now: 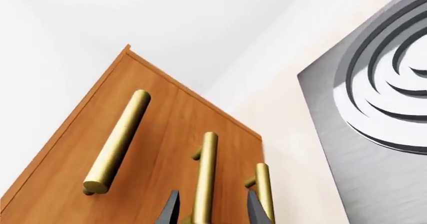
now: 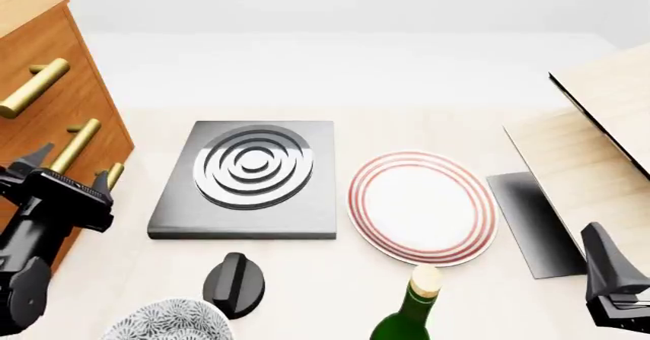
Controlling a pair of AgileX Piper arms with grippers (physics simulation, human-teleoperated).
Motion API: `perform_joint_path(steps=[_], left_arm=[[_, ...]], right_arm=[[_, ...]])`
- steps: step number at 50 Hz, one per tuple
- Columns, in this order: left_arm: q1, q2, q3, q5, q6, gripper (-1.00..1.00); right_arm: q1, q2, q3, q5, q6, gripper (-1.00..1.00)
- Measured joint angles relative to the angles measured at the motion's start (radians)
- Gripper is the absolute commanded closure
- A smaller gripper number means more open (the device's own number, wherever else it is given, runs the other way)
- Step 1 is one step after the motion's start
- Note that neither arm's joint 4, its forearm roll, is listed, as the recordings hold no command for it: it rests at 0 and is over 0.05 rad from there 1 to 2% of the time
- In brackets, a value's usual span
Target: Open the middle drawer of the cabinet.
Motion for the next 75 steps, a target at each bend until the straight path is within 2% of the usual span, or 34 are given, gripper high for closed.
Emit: perform_joint_path(steps=[17, 46, 47, 75], left_arm=[[0.031, 0.062, -0.033, 0.0, -0.017, -1.0], [0.055, 0.119, -0.098, -0.004, 0.036, -1.0], [0.055, 0.121, -0.1, -0.004, 0.037, 1.0], [0.05, 0.099, -0.105, -0.004, 0.059, 1.0]], right_arm=[[0.0, 0.0, 0.0, 0.0, 0.0, -1.0], [0.0, 0.0, 0.0, 0.0, 0.0, -1.0], [0.0, 0.0, 0.0, 0.0, 0.0, -1.0], [0.0, 0.0, 0.0, 0.0, 0.0, -1.0]])
